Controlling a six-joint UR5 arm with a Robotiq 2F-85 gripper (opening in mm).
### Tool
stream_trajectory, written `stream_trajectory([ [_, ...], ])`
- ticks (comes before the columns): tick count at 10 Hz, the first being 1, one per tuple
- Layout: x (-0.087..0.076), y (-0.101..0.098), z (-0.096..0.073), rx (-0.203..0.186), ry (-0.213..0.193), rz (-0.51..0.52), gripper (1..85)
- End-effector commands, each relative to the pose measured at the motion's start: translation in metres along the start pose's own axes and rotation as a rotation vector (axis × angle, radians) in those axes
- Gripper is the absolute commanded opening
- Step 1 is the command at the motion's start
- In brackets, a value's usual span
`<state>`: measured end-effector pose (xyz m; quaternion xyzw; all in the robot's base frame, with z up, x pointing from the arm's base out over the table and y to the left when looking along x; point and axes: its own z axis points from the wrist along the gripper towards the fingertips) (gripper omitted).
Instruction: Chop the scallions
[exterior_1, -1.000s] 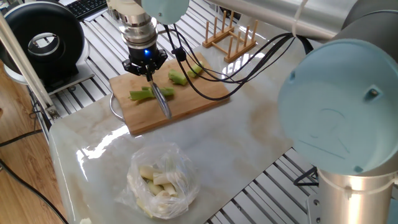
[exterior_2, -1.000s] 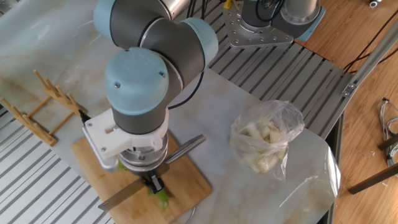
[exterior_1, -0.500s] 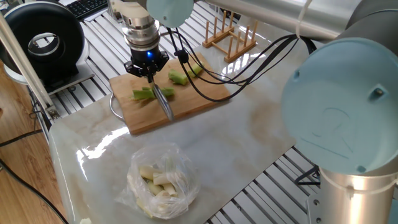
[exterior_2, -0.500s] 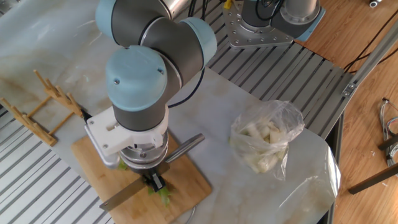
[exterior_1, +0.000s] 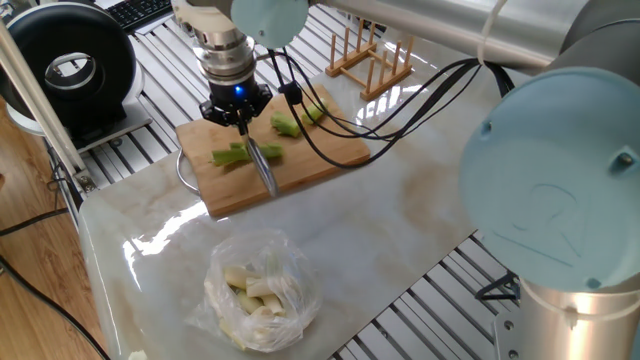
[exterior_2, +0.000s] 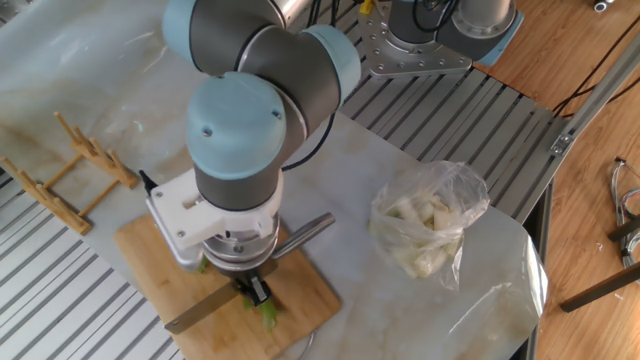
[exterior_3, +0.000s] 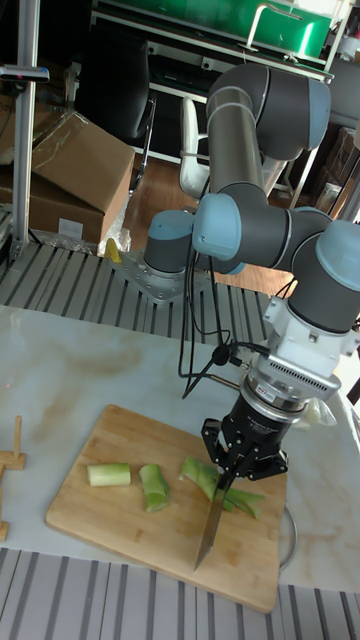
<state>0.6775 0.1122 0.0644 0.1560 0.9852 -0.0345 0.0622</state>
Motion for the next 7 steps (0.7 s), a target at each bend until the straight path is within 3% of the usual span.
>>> stream_trajectory([
  [1, -0.003, 0.000, 0.011, 0.003, -0.030, 0.018, 1.0],
  [4, -0.011, 0.004, 0.000, 0.022, -0.079, 0.044, 1.0],
  [7, -0.019, 0.004, -0.003, 0.025, -0.094, 0.061, 1.0],
])
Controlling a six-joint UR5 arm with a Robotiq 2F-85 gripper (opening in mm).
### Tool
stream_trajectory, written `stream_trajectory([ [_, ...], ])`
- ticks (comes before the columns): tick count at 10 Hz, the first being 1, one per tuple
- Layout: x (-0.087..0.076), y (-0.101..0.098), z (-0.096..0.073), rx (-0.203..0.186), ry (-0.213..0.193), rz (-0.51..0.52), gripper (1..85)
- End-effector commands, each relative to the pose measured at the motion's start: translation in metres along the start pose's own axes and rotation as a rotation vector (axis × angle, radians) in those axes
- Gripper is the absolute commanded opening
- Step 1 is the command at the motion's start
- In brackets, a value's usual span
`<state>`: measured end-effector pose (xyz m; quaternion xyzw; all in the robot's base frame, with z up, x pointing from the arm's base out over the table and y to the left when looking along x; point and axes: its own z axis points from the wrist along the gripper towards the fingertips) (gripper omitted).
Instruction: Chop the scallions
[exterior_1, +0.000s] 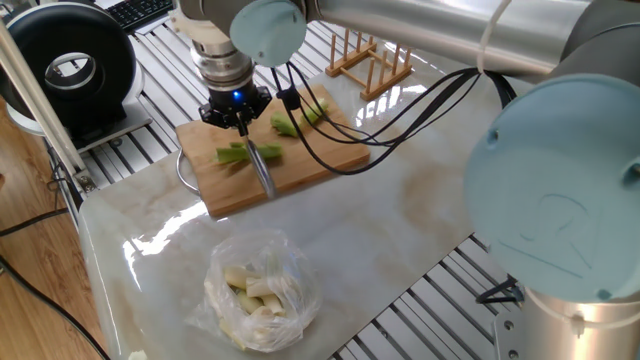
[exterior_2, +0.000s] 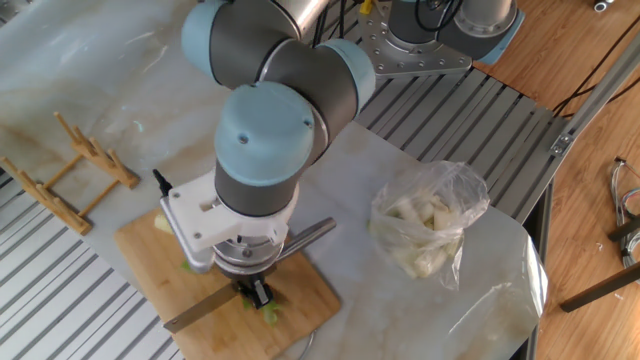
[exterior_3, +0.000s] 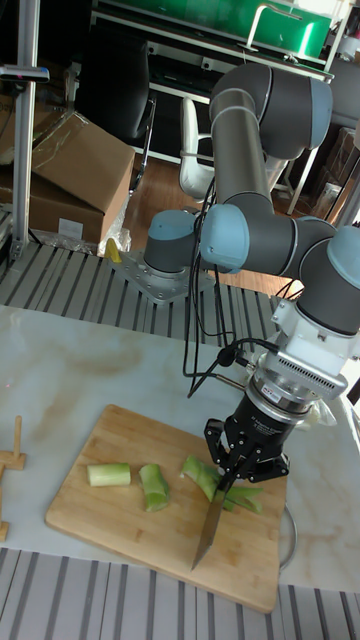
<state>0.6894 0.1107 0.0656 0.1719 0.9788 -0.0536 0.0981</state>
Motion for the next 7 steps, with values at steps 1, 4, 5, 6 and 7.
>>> stream_trajectory([
  [1, -0.009, 0.003, -0.002, -0.005, -0.010, 0.037, 1.0],
  [4, -0.014, 0.008, 0.004, -0.042, -0.013, 0.083, 1.0],
  [5, -0.011, 0.003, 0.003, -0.021, 0.002, 0.057, 1.0],
  [6, -0.003, -0.001, 0.002, -0.009, 0.035, -0.001, 1.0],
  [7, 0.007, -0.001, -0.003, -0.013, 0.072, -0.047, 1.0],
])
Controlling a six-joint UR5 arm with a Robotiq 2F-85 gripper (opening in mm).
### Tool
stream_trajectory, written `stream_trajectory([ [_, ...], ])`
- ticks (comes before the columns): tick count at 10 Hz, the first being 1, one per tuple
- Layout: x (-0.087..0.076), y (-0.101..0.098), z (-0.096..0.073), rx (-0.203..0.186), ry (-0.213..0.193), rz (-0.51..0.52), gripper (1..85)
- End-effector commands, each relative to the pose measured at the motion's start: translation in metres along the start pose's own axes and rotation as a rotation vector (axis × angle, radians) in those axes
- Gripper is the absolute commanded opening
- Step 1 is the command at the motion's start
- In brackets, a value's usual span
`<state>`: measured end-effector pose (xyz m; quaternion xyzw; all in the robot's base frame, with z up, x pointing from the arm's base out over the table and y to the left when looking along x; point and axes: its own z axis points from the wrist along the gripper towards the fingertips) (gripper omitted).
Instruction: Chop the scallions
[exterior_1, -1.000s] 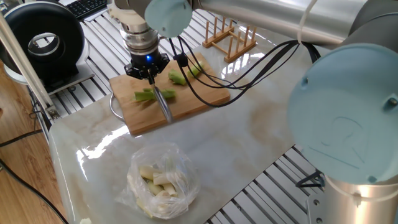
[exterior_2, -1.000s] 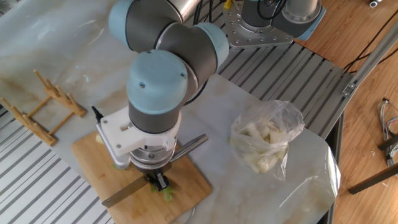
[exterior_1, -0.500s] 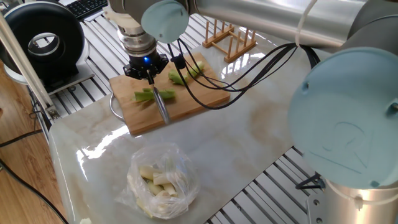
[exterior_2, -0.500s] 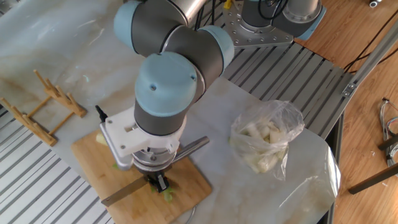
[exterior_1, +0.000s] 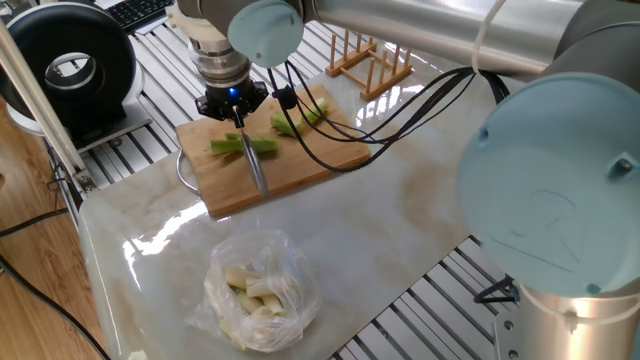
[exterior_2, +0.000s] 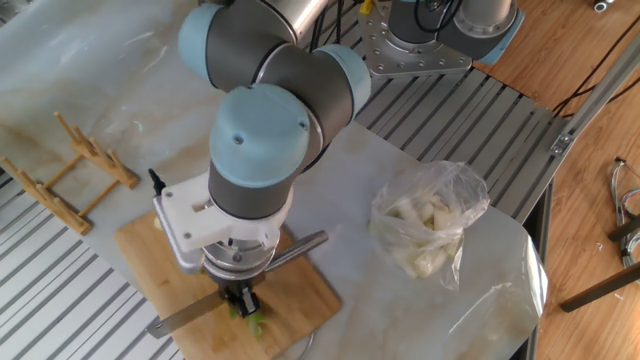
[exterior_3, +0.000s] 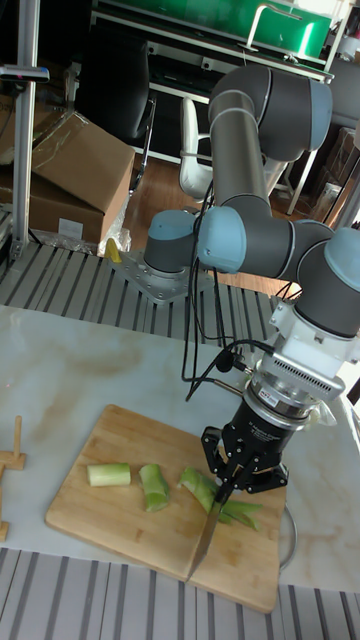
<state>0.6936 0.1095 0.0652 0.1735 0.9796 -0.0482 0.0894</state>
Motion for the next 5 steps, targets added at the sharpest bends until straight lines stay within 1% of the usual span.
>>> stream_trajectory([
  [1, 0.0159, -0.0046, -0.0098, 0.006, 0.080, -0.090, 1.0],
  [2, 0.0192, -0.0051, -0.0107, 0.005, 0.101, -0.108, 1.0],
  [3, 0.0211, -0.0066, -0.0090, 0.007, 0.110, -0.128, 1.0],
  [5, 0.0222, -0.0059, -0.0093, 0.002, 0.115, -0.110, 1.0],
])
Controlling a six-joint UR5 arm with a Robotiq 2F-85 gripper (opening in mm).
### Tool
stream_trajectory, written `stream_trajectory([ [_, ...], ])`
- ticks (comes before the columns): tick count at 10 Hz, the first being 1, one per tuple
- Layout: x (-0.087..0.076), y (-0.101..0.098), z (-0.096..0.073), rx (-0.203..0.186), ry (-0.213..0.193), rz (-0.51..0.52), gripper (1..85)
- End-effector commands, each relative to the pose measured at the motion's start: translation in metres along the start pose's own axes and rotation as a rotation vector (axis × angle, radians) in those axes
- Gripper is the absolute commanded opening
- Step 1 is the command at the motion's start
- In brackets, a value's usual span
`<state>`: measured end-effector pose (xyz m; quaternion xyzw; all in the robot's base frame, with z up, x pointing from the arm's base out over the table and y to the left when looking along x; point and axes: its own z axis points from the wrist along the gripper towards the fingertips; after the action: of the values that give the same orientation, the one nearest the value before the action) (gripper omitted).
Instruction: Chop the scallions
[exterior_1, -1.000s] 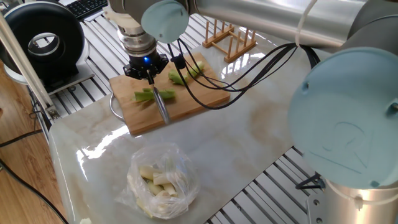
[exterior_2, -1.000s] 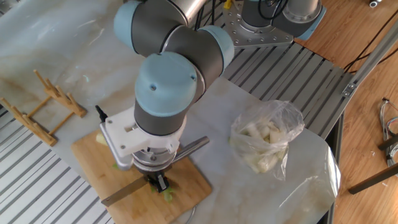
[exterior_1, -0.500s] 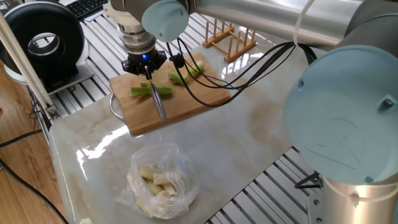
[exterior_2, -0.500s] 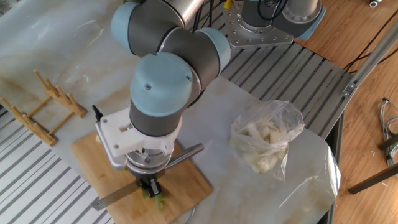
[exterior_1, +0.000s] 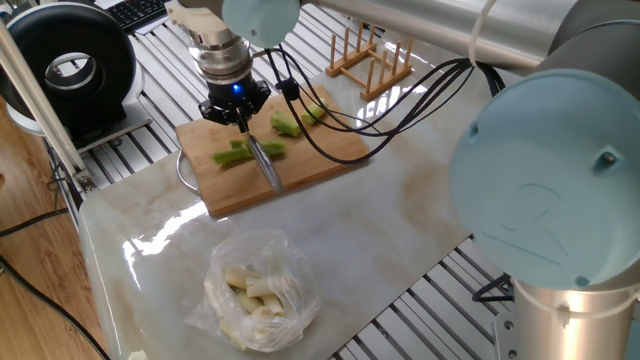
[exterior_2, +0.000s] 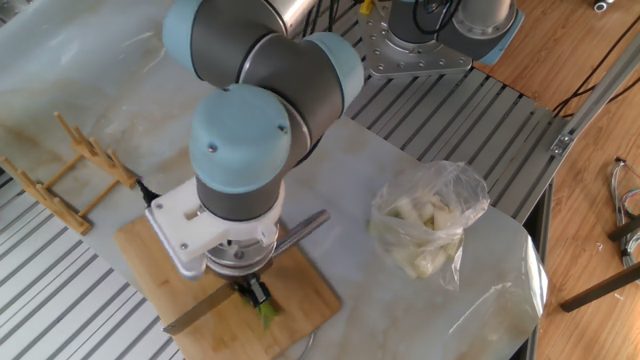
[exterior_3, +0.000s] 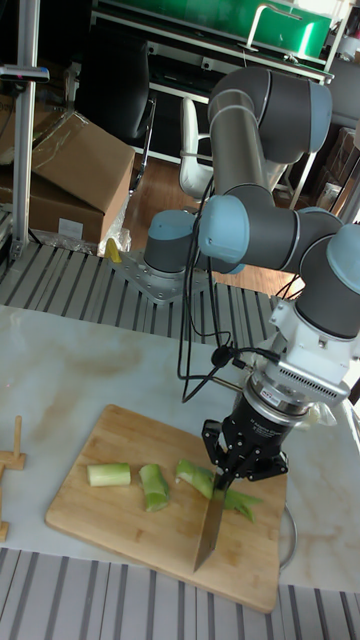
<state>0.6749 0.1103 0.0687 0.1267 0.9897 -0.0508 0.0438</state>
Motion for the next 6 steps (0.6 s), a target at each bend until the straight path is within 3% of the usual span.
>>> stream_trajectory([
  [1, 0.009, 0.002, -0.003, -0.016, 0.036, -0.013, 1.0],
  [5, 0.014, -0.001, 0.012, -0.019, 0.032, -0.062, 1.0],
  [6, 0.011, -0.005, 0.010, 0.004, 0.017, -0.070, 1.0],
])
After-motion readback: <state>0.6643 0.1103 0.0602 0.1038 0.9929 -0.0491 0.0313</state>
